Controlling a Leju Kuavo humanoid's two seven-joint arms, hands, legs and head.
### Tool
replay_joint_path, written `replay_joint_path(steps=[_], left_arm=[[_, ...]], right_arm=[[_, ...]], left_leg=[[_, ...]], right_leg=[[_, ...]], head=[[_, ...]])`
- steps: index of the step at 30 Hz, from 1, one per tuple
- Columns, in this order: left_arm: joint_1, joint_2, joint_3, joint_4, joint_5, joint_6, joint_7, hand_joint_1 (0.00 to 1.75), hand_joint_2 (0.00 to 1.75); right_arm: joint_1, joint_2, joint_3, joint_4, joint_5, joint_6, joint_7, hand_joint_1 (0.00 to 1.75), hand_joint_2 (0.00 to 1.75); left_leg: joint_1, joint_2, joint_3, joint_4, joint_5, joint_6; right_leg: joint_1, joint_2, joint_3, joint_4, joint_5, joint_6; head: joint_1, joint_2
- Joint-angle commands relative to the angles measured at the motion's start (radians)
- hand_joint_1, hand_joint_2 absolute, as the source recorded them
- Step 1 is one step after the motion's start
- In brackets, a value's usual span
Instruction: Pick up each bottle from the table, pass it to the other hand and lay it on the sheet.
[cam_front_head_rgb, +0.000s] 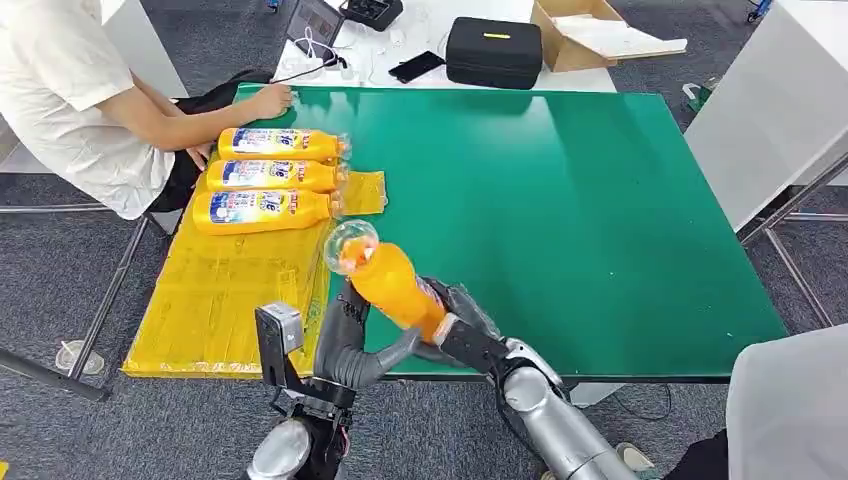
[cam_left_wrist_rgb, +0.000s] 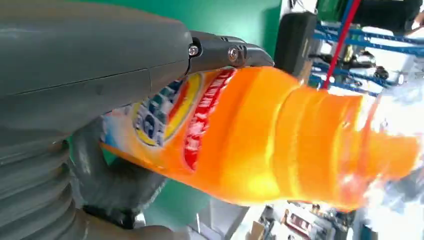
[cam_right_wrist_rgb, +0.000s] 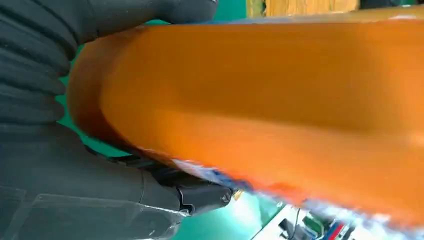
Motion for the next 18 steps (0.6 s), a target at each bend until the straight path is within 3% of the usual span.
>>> replay_joint_path(steps=[1, 5, 10, 18], left_arm=[[-0.057, 0.019, -0.037, -0.003, -0.012, -0.009, -0.023, 0.00, 1.75], [-0.057, 0.019, -0.037, -0.003, -0.012, -0.009, -0.023, 0.00, 1.75], [-0.063, 0.015, -0.032, 0.020, 0.008, -0.011, 0.002, 0.00, 1.75], [-0.100, -0.009, -0.043, 0.123, -0.149, 0.217, -0.018, 0.00, 1.75]], right_arm=[[-0.077, -0.037, 0.122, 0.101, 0.017, -0.001, -0.007, 1.75, 1.75], [-0.077, -0.037, 0.122, 0.101, 0.017, -0.001, -0.007, 1.75, 1.75], [-0.073, -0.042, 0.130, 0.085, 0.016, 0.000, -0.011, 1.75, 1.75], [-0.065, -0.056, 0.074, 0.022, -0.045, -0.001, 0.026, 1.75, 1.75]], left_leg=[[0.000, 0.000, 0.002, 0.000, 0.000, 0.000], [-0.001, 0.001, 0.007, 0.000, -0.002, 0.001], [0.000, 0.000, 0.002, 0.000, 0.000, 0.000], [-0.001, 0.000, 0.004, 0.000, -0.001, 0.001]], right_leg=[[0.000, -0.001, 0.002, 0.000, 0.000, -0.001], [0.000, -0.001, 0.006, 0.000, -0.002, -0.002], [0.000, -0.001, 0.002, 0.000, 0.000, -0.001], [0.000, -0.002, 0.003, 0.000, -0.001, -0.001]], head=[[0.000, 0.000], [0.000, 0.000], [0.000, 0.000], [0.000, 0.000]])
